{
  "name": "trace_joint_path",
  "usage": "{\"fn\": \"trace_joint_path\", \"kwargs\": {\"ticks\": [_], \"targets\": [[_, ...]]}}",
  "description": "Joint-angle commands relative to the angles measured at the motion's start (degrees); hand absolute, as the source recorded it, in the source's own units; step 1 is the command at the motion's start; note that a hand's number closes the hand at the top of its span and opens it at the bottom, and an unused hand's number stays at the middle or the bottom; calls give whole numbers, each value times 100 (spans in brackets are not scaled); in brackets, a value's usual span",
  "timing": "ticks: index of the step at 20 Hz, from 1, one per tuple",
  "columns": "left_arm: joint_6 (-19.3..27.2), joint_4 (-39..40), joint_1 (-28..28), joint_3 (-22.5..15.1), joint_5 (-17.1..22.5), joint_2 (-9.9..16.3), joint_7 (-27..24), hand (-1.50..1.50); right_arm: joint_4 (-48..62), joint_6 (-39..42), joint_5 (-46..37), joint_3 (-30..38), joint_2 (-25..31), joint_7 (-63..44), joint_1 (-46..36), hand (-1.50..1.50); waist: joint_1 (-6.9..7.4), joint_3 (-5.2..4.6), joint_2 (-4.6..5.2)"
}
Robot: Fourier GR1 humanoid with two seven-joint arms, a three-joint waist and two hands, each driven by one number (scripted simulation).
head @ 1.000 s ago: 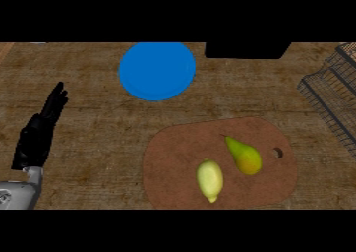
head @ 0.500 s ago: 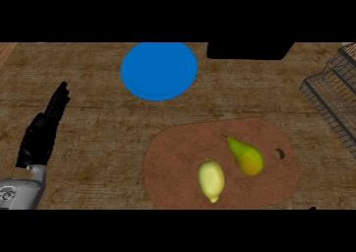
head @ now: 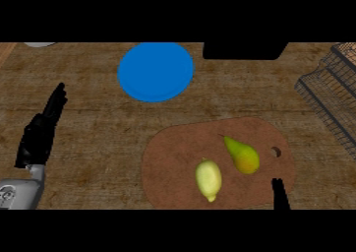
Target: Pick the lemon from the cutting board and place it in the tiered basket
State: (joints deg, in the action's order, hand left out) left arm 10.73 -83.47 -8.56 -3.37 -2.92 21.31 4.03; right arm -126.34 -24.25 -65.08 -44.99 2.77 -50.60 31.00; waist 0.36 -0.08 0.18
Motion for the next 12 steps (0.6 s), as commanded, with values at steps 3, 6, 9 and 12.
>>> {"fn": "trace_joint_path", "kwargs": {"ticks": [3,6,9,12], "targets": [[37,-72,176,19,-144,-201,-170,0,528,18,-1110,-577,-258,-1185,-667,-150,-35,1,-19],[18,-204,204,105,-243,-119,-57,0,638,101,-1059,-323,-251,-1354,-920,-150,-23,5,-20],[-269,-129,70,139,-79,-95,112,0,465,323,-1487,-731,-248,-1741,-916,-150,-32,3,-23],[-276,290,-99,327,-97,-72,-237,0,470,481,-1308,-533,-242,-1944,-1346,-150,-30,1,-8]]}}
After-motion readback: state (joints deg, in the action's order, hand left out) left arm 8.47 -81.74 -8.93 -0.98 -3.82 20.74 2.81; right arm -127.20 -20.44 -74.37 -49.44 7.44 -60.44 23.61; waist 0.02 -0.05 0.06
